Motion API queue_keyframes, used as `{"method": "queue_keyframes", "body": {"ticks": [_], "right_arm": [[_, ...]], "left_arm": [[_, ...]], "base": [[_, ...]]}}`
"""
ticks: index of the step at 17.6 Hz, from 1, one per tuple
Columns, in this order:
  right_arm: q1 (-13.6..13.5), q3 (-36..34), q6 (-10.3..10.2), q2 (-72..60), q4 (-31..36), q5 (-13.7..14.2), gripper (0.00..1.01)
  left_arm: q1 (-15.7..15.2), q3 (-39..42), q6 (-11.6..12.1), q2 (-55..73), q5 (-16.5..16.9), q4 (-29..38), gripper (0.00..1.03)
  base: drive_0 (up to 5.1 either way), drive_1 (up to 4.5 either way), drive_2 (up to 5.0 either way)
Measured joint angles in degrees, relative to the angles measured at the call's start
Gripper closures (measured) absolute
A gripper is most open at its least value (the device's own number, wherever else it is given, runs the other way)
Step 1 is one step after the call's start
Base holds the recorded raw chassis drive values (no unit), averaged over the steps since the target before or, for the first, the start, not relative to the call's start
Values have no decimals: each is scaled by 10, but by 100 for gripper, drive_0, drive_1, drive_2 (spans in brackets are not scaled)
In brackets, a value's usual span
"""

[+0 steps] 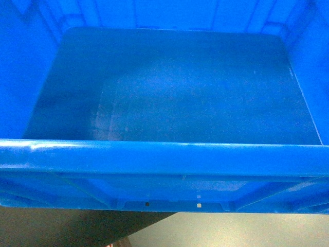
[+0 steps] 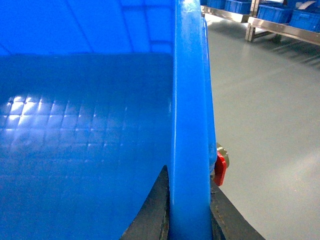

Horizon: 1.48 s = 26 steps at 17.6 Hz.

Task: Place box next to blue box on left shelf

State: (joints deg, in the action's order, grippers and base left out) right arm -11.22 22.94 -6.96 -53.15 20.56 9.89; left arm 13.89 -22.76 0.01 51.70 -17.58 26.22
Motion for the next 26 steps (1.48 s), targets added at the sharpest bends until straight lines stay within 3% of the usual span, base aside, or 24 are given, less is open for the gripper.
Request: {"method": "queue_keyframes", "body": {"ticks": [26], "right_arm": [[0, 0, 1, 0, 0, 2, 92]], "left_arm": [[0, 0, 0, 0, 0, 0, 85]], "base": [[-159, -159, -159]]}}
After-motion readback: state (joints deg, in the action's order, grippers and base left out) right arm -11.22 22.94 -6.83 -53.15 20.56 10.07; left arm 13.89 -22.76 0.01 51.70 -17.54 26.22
